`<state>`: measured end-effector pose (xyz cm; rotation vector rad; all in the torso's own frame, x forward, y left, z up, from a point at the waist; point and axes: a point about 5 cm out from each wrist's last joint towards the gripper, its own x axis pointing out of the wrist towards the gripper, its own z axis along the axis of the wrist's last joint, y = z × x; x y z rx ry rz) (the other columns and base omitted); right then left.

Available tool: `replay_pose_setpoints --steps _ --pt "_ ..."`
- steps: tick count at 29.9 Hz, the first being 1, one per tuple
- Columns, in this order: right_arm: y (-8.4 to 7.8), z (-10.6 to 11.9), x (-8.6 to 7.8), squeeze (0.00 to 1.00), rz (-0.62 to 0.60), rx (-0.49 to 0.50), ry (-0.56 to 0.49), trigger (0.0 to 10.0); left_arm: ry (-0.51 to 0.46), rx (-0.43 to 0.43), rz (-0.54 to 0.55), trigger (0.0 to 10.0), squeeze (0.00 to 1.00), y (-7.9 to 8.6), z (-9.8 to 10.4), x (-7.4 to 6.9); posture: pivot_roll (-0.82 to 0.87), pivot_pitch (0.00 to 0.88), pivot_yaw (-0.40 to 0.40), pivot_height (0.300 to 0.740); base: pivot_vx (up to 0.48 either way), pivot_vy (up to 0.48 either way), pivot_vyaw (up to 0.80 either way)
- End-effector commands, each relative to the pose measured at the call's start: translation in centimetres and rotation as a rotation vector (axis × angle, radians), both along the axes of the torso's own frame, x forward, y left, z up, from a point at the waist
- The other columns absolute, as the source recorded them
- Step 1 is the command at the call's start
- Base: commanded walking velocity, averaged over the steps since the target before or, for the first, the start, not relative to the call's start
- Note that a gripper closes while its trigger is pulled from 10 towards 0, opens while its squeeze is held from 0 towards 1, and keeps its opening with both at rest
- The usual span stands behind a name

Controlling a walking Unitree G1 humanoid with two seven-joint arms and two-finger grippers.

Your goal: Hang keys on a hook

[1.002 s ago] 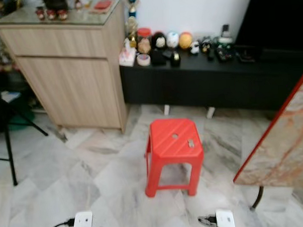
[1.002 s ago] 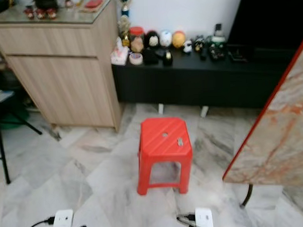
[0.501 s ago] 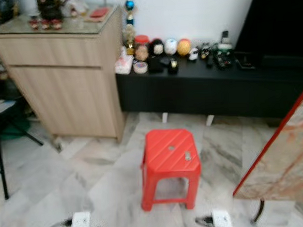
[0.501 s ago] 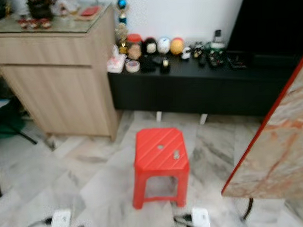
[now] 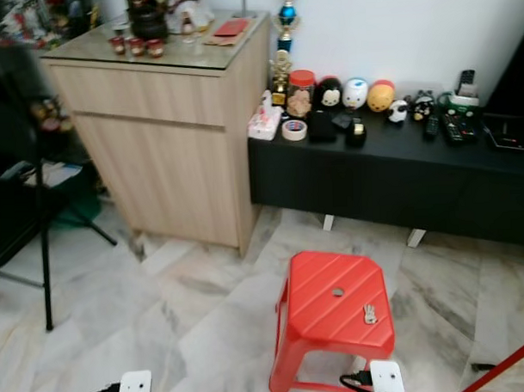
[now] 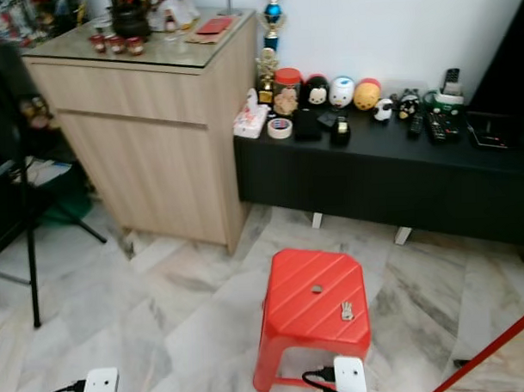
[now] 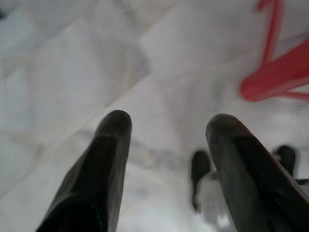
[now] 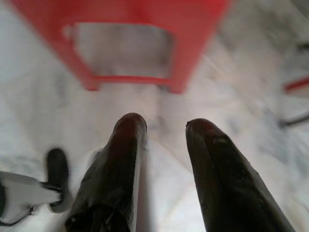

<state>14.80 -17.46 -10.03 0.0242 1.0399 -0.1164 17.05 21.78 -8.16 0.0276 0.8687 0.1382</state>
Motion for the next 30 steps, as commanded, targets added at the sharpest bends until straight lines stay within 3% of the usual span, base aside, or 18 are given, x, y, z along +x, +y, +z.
replay_pose_setpoints --steps 1,13,20,25,30 --pt "0.1 0.3 0.7 0.0 -0.024 0.005 -0.022 10.0 0.001 0.01 0.005 10.0 0.0 0.5 0.0 -0.2 0.08 0.0 -0.037 0.74 0.334 0.0 0.0" --pt "-1.2 0.3 0.4 0.0 -0.077 0.007 -0.039 10.0 0.001 0.02 0.007 10.0 0.0 0.5 0.0 -0.2 0.08 0.0 -0.034 0.74 0.32 0.0 0.0" --pt "-1.0 0.4 0.6 0.0 -0.092 0.012 -0.056 10.0 -0.005 0.031 0.009 10.0 0.0 0.5 0.1 -0.1 0.08 0.0 -0.035 0.74 0.0 0.0 0.0" --pt "-0.9 1.3 2.7 0.0 -0.124 0.007 -0.136 10.0 -0.019 0.034 0.018 10.0 0.0 0.7 0.3 0.2 0.08 0.0 -0.038 0.74 0.0 0.0 0.0" --pt "-1.1 3.7 6.4 0.0 -0.15 0.0 -0.346 10.0 -0.051 0.039 0.028 10.0 0.0 0.9 0.5 0.3 0.07 0.0 -0.043 0.74 0.0 0.0 0.0"
